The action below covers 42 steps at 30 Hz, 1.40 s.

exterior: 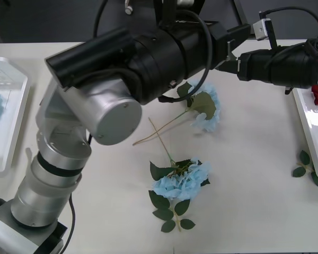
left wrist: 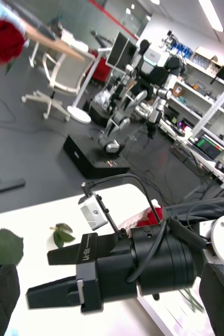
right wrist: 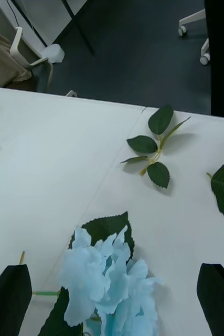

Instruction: Place the red flowers into the right box and the blue flowers into the left box. If a person shows an open palm, hand one flower to the person first, then continue sorting.

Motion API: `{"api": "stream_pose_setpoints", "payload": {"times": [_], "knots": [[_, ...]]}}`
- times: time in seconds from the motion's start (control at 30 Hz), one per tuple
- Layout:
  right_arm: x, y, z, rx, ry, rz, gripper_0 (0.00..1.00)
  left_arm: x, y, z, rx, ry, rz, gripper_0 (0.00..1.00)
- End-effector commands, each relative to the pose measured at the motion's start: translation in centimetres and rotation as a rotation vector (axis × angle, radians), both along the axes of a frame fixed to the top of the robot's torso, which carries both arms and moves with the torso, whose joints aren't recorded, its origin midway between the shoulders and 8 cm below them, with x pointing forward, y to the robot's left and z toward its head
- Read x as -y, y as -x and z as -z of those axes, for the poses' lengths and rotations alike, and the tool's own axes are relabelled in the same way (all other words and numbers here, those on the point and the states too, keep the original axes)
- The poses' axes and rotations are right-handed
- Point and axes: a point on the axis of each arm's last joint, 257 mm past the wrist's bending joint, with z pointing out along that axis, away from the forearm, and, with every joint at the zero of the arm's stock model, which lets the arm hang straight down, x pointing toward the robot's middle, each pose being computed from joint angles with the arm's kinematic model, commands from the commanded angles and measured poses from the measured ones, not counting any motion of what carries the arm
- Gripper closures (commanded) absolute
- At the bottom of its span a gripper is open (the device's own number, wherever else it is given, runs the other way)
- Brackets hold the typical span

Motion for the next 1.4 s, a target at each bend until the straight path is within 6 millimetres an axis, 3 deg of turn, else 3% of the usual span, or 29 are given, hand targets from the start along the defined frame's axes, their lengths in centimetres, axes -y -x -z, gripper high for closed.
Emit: {"api": "stream_pose_setpoints", "payload": {"times": [0.03,0.2,0.33,0.53,0.7,1.03,1.4], "knots": [[1.1,1.9,-1.0,-0.059,-0.016,-0.021,0.08,-4.0,1.5,-2.2,-0.076,-0.026,0.010,0.00],[1.5,3.6,0.6,-0.221,-0.060,0.002,0.08,-6.8,3.0,2.2,-0.207,-0.155,0.030,0.00],[1.8,5.1,2.3,-0.372,-0.046,0.056,0.08,-9.0,4.2,6.8,-0.299,-0.223,0.038,0.00],[2.3,6.5,3.8,-0.505,0.006,0.160,0.08,-11.8,3.8,11.9,-0.327,-0.377,0.011,0.00],[1.8,7.6,4.5,-0.644,-0.059,0.226,0.08,-13.3,2.5,15.0,-0.332,-0.493,0.003,0.00],[0.4,8.1,4.6,-0.837,-0.232,0.373,0.08,-12.7,-2.0,19.6,-0.299,-0.711,0.010,0.00],[3.4,7.0,5.4,-0.863,-0.259,0.539,0.08,-9.1,-5.6,22.9,-0.295,-0.866,0.030,0.00]]}}
